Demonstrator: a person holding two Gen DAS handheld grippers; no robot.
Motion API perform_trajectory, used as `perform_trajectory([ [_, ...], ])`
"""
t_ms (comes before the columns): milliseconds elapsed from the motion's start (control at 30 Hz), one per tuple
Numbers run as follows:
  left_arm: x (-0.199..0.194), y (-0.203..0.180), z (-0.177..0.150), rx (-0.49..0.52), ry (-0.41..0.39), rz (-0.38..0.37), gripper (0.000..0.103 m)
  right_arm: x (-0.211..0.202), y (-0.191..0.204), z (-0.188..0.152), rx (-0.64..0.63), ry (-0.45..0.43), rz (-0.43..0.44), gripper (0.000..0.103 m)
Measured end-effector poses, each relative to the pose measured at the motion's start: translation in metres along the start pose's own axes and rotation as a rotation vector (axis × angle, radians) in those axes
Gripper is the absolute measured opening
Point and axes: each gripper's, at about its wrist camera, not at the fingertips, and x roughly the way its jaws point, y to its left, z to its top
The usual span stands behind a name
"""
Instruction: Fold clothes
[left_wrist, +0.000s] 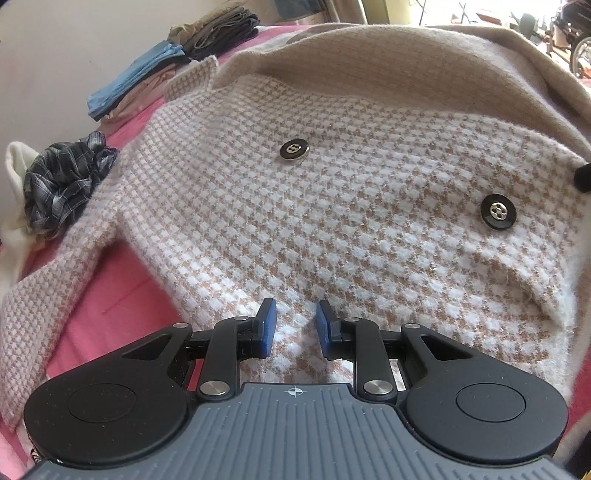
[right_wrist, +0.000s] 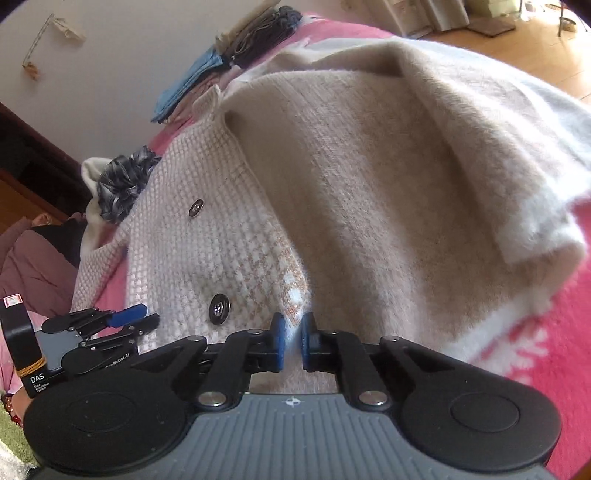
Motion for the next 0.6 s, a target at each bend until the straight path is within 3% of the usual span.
perform_trajectory([
  [433, 0.002, 0.005, -0.003, 0.032, 0.003, -0.034, 0.023, -0.018, 0.000, -0.014, -0.023, -0.023, -0.020, 0.008],
  [600, 0.004, 0.006, -0.003, 0.048, 0.005, -0.031, 0.023, 0.003, -0.013, -0.015, -0.014, 0.023, -0.071, 0.009],
])
